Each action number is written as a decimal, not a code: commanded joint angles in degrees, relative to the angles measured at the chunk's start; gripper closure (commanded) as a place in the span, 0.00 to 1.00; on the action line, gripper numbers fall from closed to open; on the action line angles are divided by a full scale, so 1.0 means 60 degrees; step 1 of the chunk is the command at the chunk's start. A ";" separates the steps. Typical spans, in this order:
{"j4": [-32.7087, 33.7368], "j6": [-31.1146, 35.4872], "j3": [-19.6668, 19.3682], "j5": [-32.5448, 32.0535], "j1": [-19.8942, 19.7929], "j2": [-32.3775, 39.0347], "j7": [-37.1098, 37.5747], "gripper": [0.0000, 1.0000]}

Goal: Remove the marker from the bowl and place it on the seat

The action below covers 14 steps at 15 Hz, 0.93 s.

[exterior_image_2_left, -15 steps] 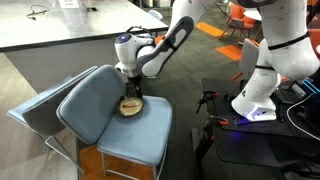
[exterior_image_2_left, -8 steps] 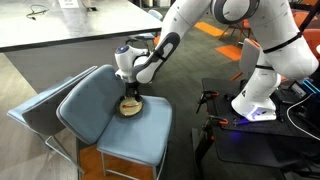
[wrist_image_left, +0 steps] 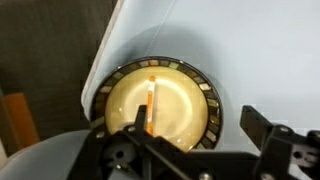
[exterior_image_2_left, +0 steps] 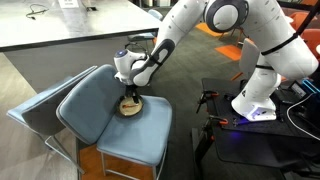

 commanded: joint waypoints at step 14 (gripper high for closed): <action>0.3271 -0.0276 -0.0194 0.0198 0.0003 0.2928 -0.0208 0.00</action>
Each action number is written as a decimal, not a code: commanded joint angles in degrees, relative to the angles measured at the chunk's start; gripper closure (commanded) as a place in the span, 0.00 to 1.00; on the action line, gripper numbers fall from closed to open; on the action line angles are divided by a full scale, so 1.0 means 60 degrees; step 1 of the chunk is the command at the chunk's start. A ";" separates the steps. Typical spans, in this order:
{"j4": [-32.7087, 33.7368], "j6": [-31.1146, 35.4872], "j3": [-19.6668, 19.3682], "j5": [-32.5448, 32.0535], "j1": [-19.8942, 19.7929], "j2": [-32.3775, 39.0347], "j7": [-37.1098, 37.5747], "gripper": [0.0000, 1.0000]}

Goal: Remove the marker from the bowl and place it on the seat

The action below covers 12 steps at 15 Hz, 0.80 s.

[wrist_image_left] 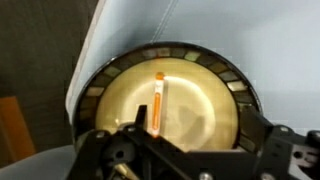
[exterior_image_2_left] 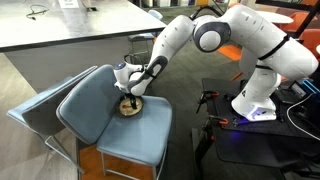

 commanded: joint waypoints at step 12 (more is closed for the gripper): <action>0.3256 -0.1197 0.0008 0.0613 -0.0374 0.2226 -0.0350 0.50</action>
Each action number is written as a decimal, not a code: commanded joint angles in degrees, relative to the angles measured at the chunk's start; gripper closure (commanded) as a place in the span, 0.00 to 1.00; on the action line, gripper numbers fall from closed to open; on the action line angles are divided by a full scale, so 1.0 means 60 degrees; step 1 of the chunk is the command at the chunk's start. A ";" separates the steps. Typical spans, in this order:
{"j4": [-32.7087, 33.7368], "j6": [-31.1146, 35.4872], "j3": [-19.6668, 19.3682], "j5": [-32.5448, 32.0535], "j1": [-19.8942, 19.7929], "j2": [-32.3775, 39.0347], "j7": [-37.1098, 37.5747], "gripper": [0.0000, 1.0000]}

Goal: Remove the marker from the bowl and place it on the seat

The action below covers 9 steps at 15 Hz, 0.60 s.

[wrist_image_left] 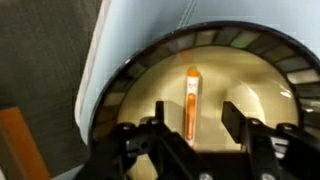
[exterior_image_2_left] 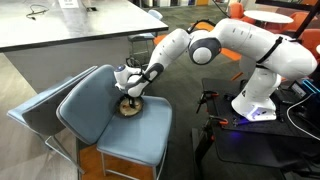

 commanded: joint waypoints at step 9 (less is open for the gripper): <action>0.1319 -0.0811 0.0035 0.0079 0.0047 0.0574 -0.0098 1.00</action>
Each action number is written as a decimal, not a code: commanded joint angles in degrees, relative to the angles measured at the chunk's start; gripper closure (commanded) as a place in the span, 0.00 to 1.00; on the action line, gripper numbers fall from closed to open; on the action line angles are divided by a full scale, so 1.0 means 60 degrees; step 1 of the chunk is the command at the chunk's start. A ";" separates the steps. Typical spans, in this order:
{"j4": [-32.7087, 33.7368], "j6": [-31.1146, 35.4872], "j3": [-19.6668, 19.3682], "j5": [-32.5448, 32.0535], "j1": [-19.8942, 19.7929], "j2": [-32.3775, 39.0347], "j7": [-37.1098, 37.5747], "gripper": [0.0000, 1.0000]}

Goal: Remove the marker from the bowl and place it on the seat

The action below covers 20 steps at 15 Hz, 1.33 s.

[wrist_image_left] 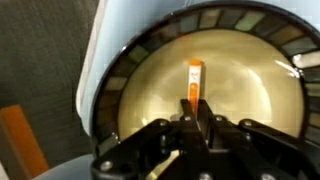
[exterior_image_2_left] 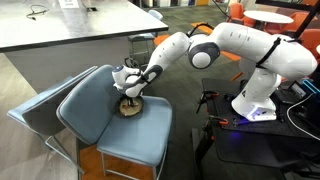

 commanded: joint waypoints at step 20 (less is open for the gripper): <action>-0.5525 0.1550 0.0599 0.0040 0.0687 -0.3581 -0.0372 0.97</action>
